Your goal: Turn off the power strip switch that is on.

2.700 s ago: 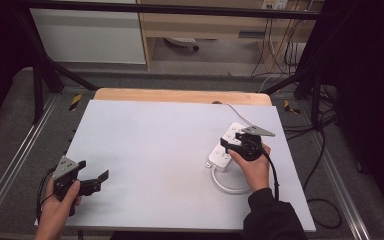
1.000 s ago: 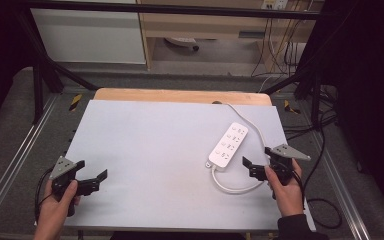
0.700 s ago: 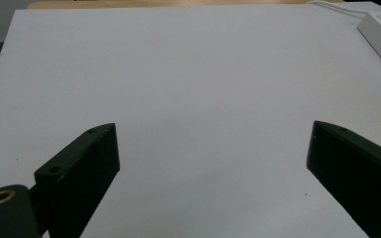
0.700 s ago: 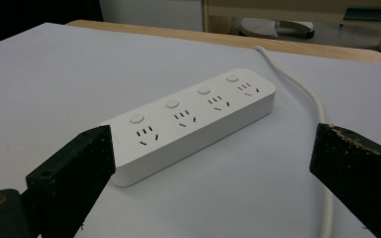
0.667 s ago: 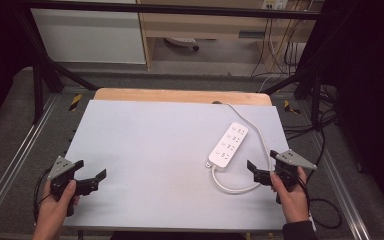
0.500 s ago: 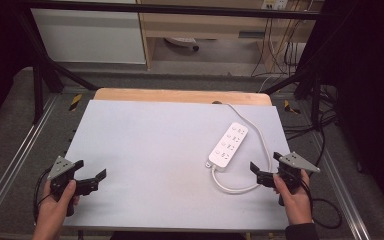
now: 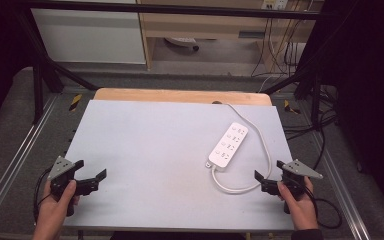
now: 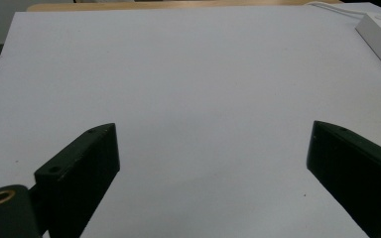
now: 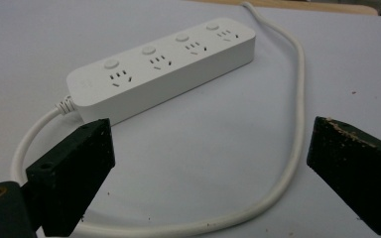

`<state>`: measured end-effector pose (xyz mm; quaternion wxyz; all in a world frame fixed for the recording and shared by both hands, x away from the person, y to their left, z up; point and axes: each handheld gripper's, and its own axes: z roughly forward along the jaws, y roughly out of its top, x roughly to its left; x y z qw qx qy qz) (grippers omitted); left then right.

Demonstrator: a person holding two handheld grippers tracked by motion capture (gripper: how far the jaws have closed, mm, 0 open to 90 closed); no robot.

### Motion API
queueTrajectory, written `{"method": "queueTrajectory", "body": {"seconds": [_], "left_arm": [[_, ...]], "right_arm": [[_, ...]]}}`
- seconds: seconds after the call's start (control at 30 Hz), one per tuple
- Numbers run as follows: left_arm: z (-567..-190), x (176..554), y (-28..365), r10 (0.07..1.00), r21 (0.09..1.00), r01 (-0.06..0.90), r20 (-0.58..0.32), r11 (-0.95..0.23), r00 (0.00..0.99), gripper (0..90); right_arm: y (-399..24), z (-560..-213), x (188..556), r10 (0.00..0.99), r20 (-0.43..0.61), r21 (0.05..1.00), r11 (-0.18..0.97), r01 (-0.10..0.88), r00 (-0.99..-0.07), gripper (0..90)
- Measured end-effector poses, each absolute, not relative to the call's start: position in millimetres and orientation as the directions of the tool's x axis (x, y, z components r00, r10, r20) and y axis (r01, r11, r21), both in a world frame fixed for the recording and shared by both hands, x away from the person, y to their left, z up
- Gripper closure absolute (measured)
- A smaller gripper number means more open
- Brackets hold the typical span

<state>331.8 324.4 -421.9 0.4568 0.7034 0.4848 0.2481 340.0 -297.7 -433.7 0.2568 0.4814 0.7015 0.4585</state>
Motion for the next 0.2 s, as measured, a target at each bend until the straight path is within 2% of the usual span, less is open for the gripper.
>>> {"method": "queueTrajectory", "body": {"seconds": [0.2], "left_arm": [[-421.9,332.3,323.5,0.908,0.883,0.455,-0.093,-0.114,0.408,6.0]], "right_arm": [[-290.7,-440.7,345.9,0.918,0.076,0.852,0.143,0.504,-0.389,5.8]]}}
